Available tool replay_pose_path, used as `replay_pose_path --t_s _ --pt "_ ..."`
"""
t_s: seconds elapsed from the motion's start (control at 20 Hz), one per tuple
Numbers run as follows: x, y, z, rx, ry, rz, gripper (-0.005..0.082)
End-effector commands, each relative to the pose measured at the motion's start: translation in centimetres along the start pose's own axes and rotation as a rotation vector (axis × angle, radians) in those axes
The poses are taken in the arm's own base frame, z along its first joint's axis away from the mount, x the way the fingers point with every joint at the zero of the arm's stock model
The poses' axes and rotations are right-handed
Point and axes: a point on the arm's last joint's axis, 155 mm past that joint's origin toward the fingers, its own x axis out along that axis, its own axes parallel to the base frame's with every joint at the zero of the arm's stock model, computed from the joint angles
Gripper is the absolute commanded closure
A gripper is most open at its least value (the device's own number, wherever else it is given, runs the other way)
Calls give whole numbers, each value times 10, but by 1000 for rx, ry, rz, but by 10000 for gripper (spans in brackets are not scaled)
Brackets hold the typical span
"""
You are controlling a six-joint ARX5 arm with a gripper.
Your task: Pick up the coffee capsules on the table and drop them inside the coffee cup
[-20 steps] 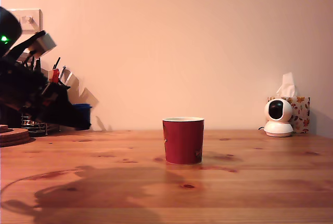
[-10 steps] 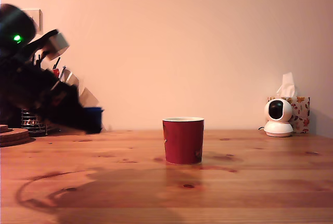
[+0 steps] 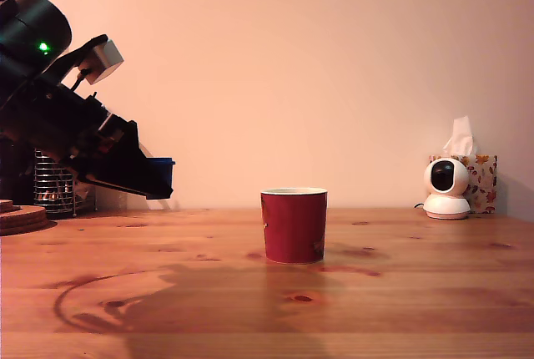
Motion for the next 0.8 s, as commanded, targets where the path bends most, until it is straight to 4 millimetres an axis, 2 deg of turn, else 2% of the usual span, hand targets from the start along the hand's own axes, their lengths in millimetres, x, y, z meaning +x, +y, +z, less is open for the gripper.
replay_pose_path --t_s 0.0,0.3,0.75 --pt "-3 -1 8 5 -20 1 594" --pt "-1 -6 9 -20 11 -2 593" --pt "-1 -8 52 16 19 19 591"
